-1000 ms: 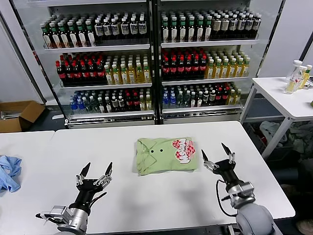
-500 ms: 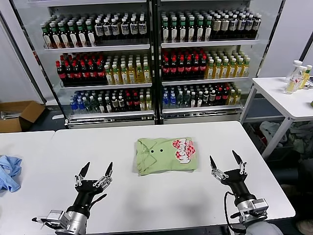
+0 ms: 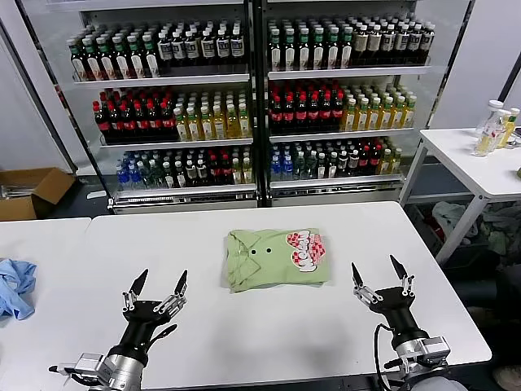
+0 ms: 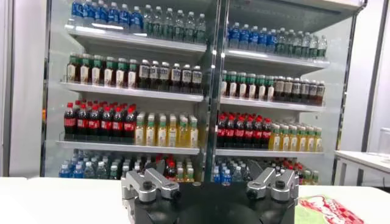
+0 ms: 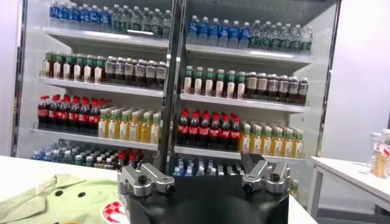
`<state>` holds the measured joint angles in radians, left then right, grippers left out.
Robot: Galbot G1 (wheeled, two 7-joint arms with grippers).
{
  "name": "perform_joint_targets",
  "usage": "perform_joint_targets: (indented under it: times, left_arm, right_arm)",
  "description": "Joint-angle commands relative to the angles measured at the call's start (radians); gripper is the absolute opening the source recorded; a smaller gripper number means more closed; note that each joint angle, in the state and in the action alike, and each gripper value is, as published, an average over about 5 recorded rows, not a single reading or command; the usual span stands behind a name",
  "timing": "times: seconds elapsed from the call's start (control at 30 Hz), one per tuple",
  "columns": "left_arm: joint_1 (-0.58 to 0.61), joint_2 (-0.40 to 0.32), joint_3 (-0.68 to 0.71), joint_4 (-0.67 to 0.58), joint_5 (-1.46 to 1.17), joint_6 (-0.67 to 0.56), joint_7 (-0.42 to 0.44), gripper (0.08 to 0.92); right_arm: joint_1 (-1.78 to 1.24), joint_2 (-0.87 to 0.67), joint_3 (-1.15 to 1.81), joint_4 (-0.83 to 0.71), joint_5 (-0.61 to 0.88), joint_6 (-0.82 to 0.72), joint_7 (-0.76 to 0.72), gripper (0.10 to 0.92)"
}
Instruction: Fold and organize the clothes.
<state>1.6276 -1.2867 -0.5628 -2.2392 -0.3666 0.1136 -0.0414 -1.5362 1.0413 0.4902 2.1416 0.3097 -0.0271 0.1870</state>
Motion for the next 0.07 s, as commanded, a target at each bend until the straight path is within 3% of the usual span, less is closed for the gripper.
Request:
perform_joint_targets:
  times: [0.03, 0.07]
  left_arm:
    - [-0.008, -0.002, 0.004, 0.006, 0.006, 0.002, 0.003, 0.823]
    - [-0.009, -0.002, 0.005, 0.007, 0.006, 0.002, 0.003, 0.823]
  right_arm:
    - [0.003, 0.002, -0.012, 0.010, -0.001, -0.022, 0.027, 0.823]
    - [0.005, 0.002, -0.014, 0.010, -0.001, -0.024, 0.028, 0.823]
